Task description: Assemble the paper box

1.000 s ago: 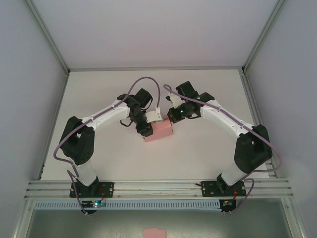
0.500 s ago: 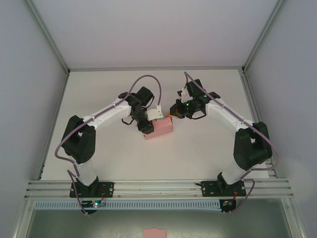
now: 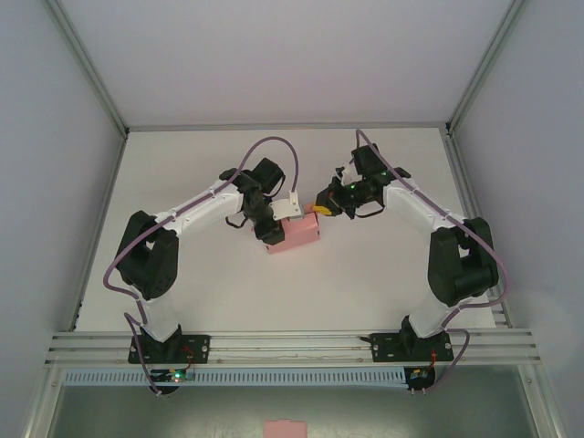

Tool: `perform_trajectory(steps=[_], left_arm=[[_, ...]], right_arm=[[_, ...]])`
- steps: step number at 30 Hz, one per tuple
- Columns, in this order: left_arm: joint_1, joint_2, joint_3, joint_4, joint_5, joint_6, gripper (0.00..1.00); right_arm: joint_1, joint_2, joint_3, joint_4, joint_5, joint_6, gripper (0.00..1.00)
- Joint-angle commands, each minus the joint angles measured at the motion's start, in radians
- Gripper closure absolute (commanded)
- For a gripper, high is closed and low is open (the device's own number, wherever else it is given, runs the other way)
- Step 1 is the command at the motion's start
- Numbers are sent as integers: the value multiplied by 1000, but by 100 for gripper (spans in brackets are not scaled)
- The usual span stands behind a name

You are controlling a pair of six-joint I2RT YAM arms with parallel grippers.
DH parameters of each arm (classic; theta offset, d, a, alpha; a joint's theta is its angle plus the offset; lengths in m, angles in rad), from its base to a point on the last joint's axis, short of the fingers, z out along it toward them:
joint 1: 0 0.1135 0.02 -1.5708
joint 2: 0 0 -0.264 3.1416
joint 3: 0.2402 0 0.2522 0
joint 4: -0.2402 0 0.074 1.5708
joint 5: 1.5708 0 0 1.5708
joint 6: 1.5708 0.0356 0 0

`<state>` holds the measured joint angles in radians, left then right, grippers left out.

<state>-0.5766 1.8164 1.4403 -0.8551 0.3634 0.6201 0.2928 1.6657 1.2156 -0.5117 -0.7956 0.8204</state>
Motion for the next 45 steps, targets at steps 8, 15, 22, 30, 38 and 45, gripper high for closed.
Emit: perform_trajectory(steps=[8, 15, 22, 30, 38, 45], left_arm=[[-7, 54, 7, -37, -38, -5, 63], [-6, 47, 13, -41, -40, 9, 65], [-6, 38, 13, -55, -36, 28, 65], [-6, 45, 18, -53, -35, 41, 65], [-6, 47, 29, -66, -33, 49, 65], [-6, 48, 32, -68, -34, 45, 65]], right_arm=[[-20, 15, 76, -42, -156, 108, 90], [-15, -40, 178, -380, 206, -305, 63], [25, 17, 264, -484, 314, -492, 61], [108, 47, 286, -450, 372, -651, 60], [121, 101, 290, -445, 411, -713, 64], [109, 66, 265, -449, 500, -768, 63]])
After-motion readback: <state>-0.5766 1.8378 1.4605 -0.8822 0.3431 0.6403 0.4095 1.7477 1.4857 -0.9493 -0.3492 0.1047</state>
